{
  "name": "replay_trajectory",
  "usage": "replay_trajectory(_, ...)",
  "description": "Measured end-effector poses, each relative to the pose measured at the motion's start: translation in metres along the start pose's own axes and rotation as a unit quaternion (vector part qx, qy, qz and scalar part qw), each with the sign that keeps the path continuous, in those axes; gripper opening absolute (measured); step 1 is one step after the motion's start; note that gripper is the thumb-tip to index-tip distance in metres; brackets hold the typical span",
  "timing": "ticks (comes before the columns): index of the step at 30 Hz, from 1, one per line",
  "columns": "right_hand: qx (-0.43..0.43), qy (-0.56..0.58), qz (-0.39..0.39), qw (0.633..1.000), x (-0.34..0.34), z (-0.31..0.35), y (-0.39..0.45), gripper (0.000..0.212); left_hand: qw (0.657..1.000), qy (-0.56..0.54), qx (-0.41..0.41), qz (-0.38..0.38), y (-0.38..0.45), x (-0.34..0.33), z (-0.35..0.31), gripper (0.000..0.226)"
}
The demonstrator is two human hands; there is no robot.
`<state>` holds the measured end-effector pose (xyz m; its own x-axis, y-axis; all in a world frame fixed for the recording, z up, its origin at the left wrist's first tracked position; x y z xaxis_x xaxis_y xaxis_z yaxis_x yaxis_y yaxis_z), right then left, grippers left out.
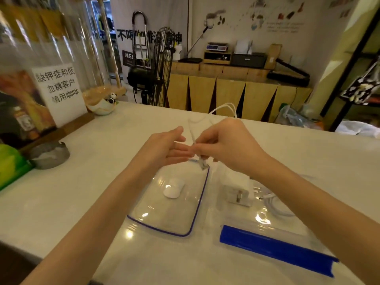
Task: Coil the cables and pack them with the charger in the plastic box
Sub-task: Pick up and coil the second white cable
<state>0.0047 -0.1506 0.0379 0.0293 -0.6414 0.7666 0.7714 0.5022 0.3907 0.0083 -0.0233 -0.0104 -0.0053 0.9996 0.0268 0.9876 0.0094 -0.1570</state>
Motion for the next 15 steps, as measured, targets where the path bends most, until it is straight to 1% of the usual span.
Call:
replay_trajectory(2,0.002,0.022,-0.049,0.999,0.012,-0.002,0.001,0.013,0.998,0.000,-0.040,0.050,-0.002,-0.018,-0.014,0.032)
replay_trajectory(3,0.008,0.028,-0.054,0.998,0.015,-0.001,0.001,0.013,0.995,0.003,-0.074,0.072,-0.004,-0.026,-0.021,0.032)
replay_trajectory(4,0.016,0.026,-0.045,0.998,0.015,0.000,0.000,0.012,0.991,0.014,-0.107,0.082,-0.005,-0.033,-0.028,0.033)
replay_trajectory(6,0.029,0.013,-0.010,0.999,0.014,0.002,-0.002,0.013,0.983,0.052,-0.161,0.075,-0.005,-0.043,-0.041,0.035)
replay_trajectory(8,0.035,0.020,0.011,0.999,0.020,0.001,-0.004,0.016,0.979,0.058,-0.186,0.063,0.000,-0.047,-0.051,0.035)
replay_trajectory(9,0.032,0.030,-0.011,0.999,0.029,-0.001,-0.005,0.017,0.979,0.038,-0.187,0.071,0.003,-0.049,-0.057,0.035)
replay_trajectory(10,0.026,0.043,-0.063,0.997,0.041,-0.004,-0.006,0.019,0.979,0.014,-0.184,0.088,0.005,-0.049,-0.063,0.036)
replay_trajectory(11,0.020,0.062,-0.136,0.989,0.056,-0.008,-0.007,0.020,0.978,-0.004,-0.182,0.105,0.008,-0.050,-0.070,0.036)
replay_trajectory(12,0.011,0.082,-0.212,0.974,0.069,-0.014,-0.008,0.021,0.977,-0.016,-0.178,0.119,0.010,-0.051,-0.075,0.037)
replay_trajectory(13,-0.005,0.096,-0.271,0.958,0.079,-0.022,-0.007,0.020,0.976,-0.021,-0.171,0.131,0.011,-0.052,-0.079,0.038)
replay_trajectory(14,-0.019,0.097,-0.305,0.947,0.086,-0.028,-0.005,0.020,0.976,-0.019,-0.164,0.143,0.011,-0.054,-0.082,0.038)
replay_trajectory(15,-0.028,0.084,-0.311,0.946,0.088,-0.032,-0.001,0.023,0.975,-0.011,-0.159,0.157,0.011,-0.057,-0.084,0.038)
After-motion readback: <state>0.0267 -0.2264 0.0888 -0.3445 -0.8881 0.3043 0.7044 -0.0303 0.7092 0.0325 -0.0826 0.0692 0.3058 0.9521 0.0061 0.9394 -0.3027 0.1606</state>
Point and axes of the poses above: each hand's wrist, its own y-axis towards the middle knuckle, its own x-axis out of the back of the hand, z = x × y, the point moved 5 cm from there along y, towards the middle knuckle, and after that the axes turned 3 degrees about x, right-handed, at the moved point
